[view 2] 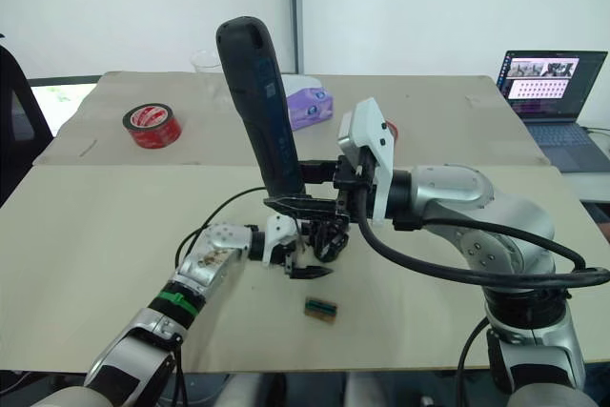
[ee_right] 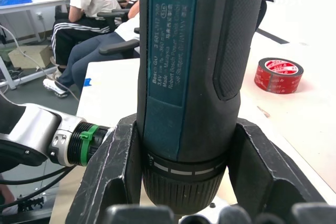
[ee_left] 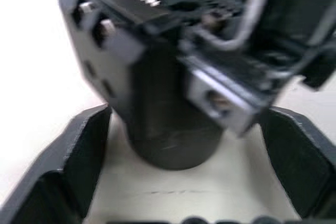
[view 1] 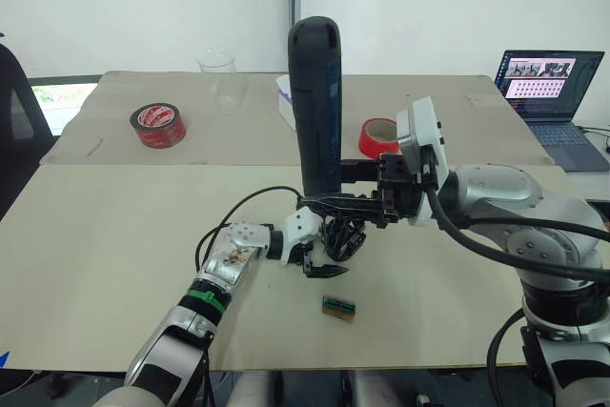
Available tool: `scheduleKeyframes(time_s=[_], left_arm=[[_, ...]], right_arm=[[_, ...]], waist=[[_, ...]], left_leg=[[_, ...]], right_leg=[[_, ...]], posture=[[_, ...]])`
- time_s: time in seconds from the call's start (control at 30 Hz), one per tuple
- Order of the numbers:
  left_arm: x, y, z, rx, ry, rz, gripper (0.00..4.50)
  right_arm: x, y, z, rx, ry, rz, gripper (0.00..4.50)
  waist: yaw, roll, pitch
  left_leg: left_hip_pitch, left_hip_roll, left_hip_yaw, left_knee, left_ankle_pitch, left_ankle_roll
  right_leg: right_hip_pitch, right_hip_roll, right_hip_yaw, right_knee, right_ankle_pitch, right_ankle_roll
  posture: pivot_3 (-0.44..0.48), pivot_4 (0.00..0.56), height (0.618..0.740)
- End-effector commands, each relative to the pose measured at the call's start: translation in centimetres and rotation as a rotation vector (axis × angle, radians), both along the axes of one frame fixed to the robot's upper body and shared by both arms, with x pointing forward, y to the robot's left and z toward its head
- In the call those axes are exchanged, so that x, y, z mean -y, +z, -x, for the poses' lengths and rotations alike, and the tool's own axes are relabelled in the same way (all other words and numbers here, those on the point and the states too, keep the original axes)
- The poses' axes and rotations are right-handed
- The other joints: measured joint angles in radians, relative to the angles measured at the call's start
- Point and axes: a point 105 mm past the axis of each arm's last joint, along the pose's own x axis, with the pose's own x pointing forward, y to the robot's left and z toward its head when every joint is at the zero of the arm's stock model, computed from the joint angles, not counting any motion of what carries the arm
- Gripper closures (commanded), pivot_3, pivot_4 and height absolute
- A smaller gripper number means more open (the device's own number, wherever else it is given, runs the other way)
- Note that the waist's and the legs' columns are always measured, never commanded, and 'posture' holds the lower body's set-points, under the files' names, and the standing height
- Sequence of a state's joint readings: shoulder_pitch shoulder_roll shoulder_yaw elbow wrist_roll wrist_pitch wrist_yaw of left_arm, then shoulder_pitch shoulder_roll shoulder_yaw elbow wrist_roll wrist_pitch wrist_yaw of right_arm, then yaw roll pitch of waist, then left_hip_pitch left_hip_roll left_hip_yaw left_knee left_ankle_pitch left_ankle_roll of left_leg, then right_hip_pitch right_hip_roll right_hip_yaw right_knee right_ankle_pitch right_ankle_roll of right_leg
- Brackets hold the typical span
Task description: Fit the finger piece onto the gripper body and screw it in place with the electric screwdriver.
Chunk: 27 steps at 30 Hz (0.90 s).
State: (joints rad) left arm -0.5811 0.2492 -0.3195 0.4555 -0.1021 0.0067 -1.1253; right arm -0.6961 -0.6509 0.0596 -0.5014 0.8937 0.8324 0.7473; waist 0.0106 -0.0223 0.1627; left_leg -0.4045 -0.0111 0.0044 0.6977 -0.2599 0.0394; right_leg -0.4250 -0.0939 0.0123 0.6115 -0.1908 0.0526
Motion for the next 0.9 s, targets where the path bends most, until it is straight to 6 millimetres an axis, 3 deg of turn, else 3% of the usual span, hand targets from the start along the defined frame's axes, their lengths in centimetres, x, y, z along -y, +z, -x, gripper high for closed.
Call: scheduleKeyframes(time_s=[0.03, 0.63, 0.7, 0.83, 0.9], left_arm=[[-0.15, 0.34, -0.12, 0.006, 0.018, 0.015, 0.0], [-0.24, 0.82, -0.19, -0.016, 0.04, 0.072, 0.0], [-0.32, 0.9, -0.19, -0.01, 0.037, 0.075, 0.5], [-0.65, 0.85, -0.03, -0.014, 0.028, 0.071, 2.19], [-0.72, 0.92, 0.0, -0.015, 0.024, 0.07, 2.22]], right_arm=[[-0.09, 1.88, 0.36, 0.07, 0.019, -0.036, 2.61], [-0.49, 2.09, -0.11, 0.068, 0.03, -0.014, 2.61], [-0.54, 2.13, -0.15, 0.071, 0.03, -0.013, 2.61], [-0.84, 2.49, -0.4, 0.082, 0.026, -0.011, 2.61], [-1.0, 2.64, -0.52, 0.086, 0.024, -0.007, 2.61]], waist=[[0.0, 0.0, 0.0], [-0.001, 0.0, 0.0], [-0.001, 0.0, 0.0], [-0.002, 0.0, 0.0], [-0.003, 0.0, 0.0]], left_leg=[[0.0, 0.0, 0.0, 0.0, 0.0, 0.0], [0.0, 0.0, 0.0, 0.0, 0.0, 0.0], [0.0, 0.0, 0.0, 0.0, 0.0, 0.0], [0.0, 0.0, 0.0, 0.0, 0.0, 0.0], [0.0, 0.0, 0.0, -0.001, 0.0, 0.0]], right_leg=[[0.0, 0.0, 0.0, 0.0, 0.0, 0.0], [0.0, 0.0, 0.0, 0.0, 0.0, 0.0], [0.0, 0.0, 0.0, 0.0, 0.0, 0.0], [-0.001, 0.0, 0.0, 0.0, 0.0, 0.0], [-0.001, 0.0, 0.0, 0.0, 0.0, 0.0]], posture=[[0.0, 0.15, 0.74], [0.0, 0.15, 0.74], [0.0, 0.15, 0.74], [0.0, 0.15, 0.74], [0.0, 0.15, 0.74]])
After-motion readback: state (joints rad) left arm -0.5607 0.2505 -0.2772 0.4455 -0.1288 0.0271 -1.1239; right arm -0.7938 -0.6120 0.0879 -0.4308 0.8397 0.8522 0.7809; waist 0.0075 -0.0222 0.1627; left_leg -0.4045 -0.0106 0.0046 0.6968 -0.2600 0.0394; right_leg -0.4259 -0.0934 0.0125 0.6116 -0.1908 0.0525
